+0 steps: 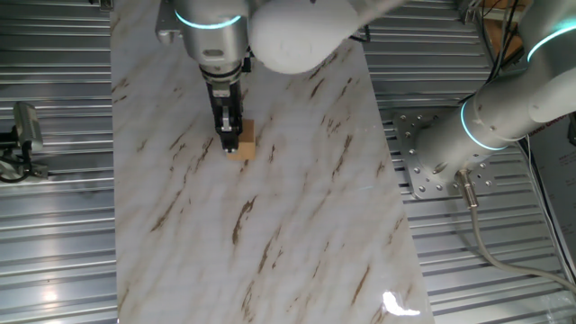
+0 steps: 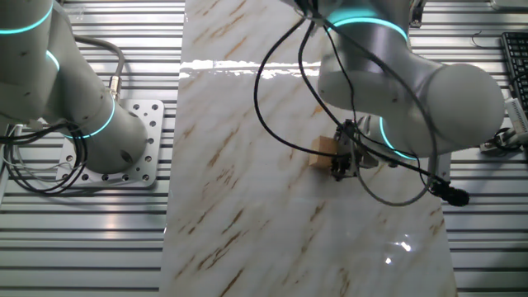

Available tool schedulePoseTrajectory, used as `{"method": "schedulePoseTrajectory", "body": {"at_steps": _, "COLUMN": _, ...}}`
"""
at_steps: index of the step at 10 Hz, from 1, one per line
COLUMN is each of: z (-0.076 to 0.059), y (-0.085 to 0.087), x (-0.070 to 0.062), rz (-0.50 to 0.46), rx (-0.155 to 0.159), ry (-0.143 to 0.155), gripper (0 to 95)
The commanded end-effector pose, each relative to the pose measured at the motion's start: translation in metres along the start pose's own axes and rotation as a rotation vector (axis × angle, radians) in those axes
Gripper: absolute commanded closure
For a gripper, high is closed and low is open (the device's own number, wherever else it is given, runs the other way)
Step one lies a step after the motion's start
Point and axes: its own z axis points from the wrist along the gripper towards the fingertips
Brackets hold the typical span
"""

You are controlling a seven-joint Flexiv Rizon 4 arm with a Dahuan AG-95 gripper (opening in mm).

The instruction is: Hold a small block with the gripper and sweep it from left to right on the table

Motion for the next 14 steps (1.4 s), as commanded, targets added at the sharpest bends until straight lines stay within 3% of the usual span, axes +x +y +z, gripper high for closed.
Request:
{"method": "schedulePoseTrajectory", "body": {"at_steps": 1, "z": 0.0322, "y": -0.0010, "x": -0.0011, "rz": 0.061, "rx": 0.142, "ry": -0.149, "gripper": 95.0}}
{"method": "schedulePoseTrajectory", "body": {"at_steps": 2, "z": 0.0322, "y": -0.0010, "x": -0.0011, "rz": 0.062, "rx": 0.161, "ry": -0.150, "gripper": 95.0}}
{"method": "schedulePoseTrajectory", "body": {"at_steps": 3, "z": 0.0321, "y": -0.0010, "x": -0.0011, "rz": 0.051, "rx": 0.141, "ry": -0.083, "gripper": 95.0}}
{"method": "schedulePoseTrajectory", "body": {"at_steps": 4, "z": 0.0316, "y": -0.0009, "x": -0.0011, "rz": 0.051, "rx": 0.155, "ry": -0.100, "gripper": 95.0}}
{"method": "schedulePoseTrajectory", "body": {"at_steps": 5, "z": 0.0317, "y": -0.0010, "x": -0.0012, "rz": 0.065, "rx": 0.109, "ry": -0.155, "gripper": 95.0}}
{"method": "schedulePoseTrajectory", "body": {"at_steps": 6, "z": 0.0319, "y": -0.0010, "x": -0.0012, "rz": 0.063, "rx": 0.102, "ry": -0.162, "gripper": 95.0}}
{"method": "schedulePoseTrajectory", "body": {"at_steps": 7, "z": 0.0323, "y": -0.0010, "x": -0.0012, "rz": 0.061, "rx": 0.071, "ry": -0.201, "gripper": 95.0}}
{"method": "schedulePoseTrajectory", "body": {"at_steps": 8, "z": 0.0322, "y": -0.0010, "x": -0.0012, "rz": 0.059, "rx": 0.020, "ry": -0.159, "gripper": 95.0}}
{"method": "schedulePoseTrajectory", "body": {"at_steps": 9, "z": 0.0322, "y": -0.0010, "x": -0.0012, "rz": 0.058, "rx": 0.028, "ry": -0.146, "gripper": 95.0}}
{"method": "schedulePoseTrajectory", "body": {"at_steps": 10, "z": 0.0323, "y": -0.0010, "x": -0.0012, "rz": 0.066, "rx": 0.004, "ry": -0.160, "gripper": 95.0}}
{"method": "schedulePoseTrajectory", "body": {"at_steps": 11, "z": 0.0323, "y": -0.0010, "x": -0.0012, "rz": 0.067, "rx": 0.001, "ry": -0.188, "gripper": 76.0}}
{"method": "schedulePoseTrajectory", "body": {"at_steps": 12, "z": 0.0323, "y": -0.0010, "x": -0.0012, "rz": 0.062, "rx": 0.038, "ry": -0.194, "gripper": 76.0}}
{"method": "schedulePoseTrajectory", "body": {"at_steps": 13, "z": 0.0324, "y": -0.0010, "x": -0.0012, "rz": 0.062, "rx": 0.042, "ry": -0.194, "gripper": 76.0}}
{"method": "schedulePoseTrajectory", "body": {"at_steps": 14, "z": 0.0341, "y": -0.0012, "x": -0.0014, "rz": 0.050, "rx": 0.111, "ry": -0.208, "gripper": 76.0}}
